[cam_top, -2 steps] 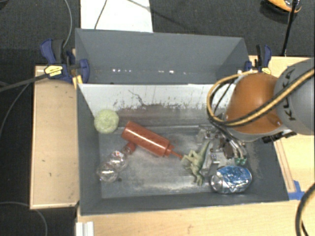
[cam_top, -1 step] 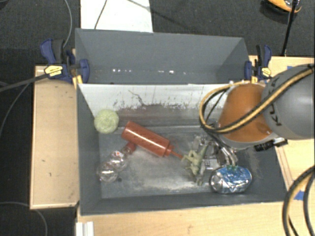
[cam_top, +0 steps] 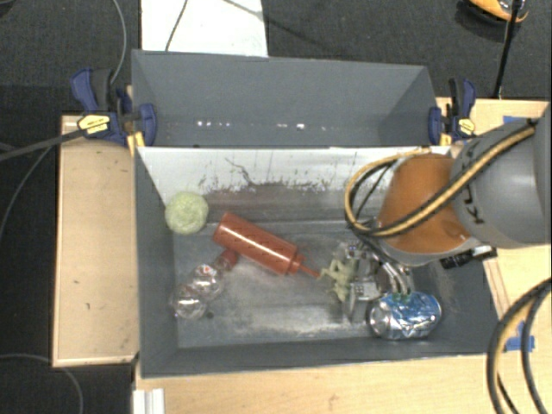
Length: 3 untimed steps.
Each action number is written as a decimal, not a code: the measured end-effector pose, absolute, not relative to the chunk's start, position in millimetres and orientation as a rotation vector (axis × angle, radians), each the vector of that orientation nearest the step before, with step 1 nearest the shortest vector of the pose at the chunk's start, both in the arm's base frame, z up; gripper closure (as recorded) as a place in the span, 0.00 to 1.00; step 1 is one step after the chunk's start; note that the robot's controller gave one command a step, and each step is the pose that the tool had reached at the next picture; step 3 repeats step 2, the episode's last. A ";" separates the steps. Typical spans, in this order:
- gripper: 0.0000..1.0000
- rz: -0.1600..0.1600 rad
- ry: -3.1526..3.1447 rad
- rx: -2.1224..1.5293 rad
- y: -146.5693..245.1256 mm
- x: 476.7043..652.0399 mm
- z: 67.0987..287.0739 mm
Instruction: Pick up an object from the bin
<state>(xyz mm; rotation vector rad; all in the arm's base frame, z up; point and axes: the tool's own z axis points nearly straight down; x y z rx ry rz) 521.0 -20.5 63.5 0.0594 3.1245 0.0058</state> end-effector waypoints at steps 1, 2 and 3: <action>0.00 0.003 3.120 -0.026 -32.0 528.5 70.7; 0.00 0.003 3.122 -0.027 -32.9 537.6 70.9; 0.00 0.003 3.122 -0.027 -32.9 537.6 70.9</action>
Offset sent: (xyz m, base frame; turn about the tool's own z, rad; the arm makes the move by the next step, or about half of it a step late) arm 0.0200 -0.0096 0.0065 -0.0512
